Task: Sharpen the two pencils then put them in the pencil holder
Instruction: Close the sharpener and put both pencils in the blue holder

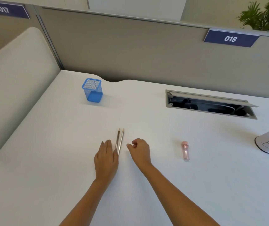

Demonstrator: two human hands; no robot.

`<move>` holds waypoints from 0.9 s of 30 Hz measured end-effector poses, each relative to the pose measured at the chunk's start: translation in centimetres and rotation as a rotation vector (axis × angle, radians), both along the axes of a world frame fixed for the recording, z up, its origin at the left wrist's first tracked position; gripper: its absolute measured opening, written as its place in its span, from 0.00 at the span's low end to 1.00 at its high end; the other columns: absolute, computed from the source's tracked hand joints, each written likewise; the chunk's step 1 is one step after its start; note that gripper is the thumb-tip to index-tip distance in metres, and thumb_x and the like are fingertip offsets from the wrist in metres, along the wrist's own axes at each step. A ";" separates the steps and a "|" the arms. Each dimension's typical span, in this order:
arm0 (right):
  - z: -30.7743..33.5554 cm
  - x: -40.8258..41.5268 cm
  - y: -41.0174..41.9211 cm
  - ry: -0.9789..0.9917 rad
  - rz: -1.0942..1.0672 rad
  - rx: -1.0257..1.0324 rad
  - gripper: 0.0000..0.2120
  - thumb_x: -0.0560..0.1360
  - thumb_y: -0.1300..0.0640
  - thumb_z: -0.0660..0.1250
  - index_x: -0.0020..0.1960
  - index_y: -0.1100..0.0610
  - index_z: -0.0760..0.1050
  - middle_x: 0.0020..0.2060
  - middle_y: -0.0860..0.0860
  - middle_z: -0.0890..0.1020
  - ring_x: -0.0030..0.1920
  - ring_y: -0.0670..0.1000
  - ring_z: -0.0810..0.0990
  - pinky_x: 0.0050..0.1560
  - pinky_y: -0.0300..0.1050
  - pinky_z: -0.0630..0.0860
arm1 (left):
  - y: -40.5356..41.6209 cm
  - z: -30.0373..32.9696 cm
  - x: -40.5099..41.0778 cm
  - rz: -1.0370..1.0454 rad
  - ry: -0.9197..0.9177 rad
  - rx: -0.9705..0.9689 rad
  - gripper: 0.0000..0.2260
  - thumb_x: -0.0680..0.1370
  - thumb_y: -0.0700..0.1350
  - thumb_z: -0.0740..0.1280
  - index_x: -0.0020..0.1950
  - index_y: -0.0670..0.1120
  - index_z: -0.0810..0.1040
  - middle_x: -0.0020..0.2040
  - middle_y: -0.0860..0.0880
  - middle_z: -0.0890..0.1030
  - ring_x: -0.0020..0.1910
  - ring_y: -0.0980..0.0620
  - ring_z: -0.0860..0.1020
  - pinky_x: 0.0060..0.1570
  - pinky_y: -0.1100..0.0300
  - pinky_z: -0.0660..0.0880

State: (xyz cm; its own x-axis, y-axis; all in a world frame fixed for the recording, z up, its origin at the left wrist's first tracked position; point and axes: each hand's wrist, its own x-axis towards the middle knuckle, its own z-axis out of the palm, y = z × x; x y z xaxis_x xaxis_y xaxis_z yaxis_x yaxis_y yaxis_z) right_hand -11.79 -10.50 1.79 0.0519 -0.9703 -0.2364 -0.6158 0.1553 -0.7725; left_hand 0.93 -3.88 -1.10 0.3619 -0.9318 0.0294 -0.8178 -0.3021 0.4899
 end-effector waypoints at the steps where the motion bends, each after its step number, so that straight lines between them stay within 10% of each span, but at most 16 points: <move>1: -0.3 1.1 -0.1 0.027 0.010 0.032 0.15 0.74 0.51 0.68 0.55 0.60 0.77 0.48 0.53 0.80 0.47 0.51 0.79 0.48 0.41 0.74 | -0.2 -0.1 1.0 -0.071 -0.012 0.058 0.29 0.80 0.54 0.48 0.75 0.38 0.66 0.74 0.41 0.70 0.75 0.40 0.65 0.67 0.43 0.67; 4: -0.4 4.3 -0.4 0.100 -0.016 0.061 0.16 0.73 0.49 0.69 0.50 0.62 0.76 0.45 0.54 0.80 0.42 0.52 0.77 0.41 0.41 0.70 | -0.8 -1.4 3.6 -0.300 -0.105 0.169 0.35 0.79 0.62 0.35 0.80 0.44 0.55 0.80 0.49 0.53 0.80 0.47 0.53 0.74 0.45 0.56; 8: -0.5 7.3 -1.5 0.196 -0.094 0.106 0.13 0.73 0.49 0.68 0.42 0.59 0.74 0.37 0.53 0.78 0.35 0.50 0.75 0.30 0.41 0.66 | -1.1 -2.4 5.3 -0.443 -0.254 0.205 0.32 0.83 0.60 0.38 0.75 0.44 0.68 0.76 0.46 0.68 0.74 0.45 0.69 0.65 0.42 0.71; 19: -0.2 9.7 -3.4 0.257 -0.233 0.270 0.15 0.72 0.60 0.66 0.31 0.56 0.63 0.26 0.49 0.70 0.26 0.47 0.68 0.24 0.38 0.63 | -1.2 -2.3 5.5 -0.467 -0.205 0.190 0.33 0.83 0.62 0.39 0.73 0.44 0.72 0.74 0.45 0.71 0.73 0.46 0.70 0.68 0.45 0.58; 27: 0.6 10.1 -3.8 0.179 -0.121 0.217 0.19 0.67 0.61 0.67 0.26 0.55 0.59 0.21 0.49 0.64 0.23 0.49 0.62 0.25 0.39 0.59 | -1.6 -1.6 6.6 -0.359 0.135 -0.030 0.26 0.82 0.56 0.46 0.68 0.47 0.75 0.69 0.51 0.76 0.70 0.50 0.72 0.66 0.58 0.64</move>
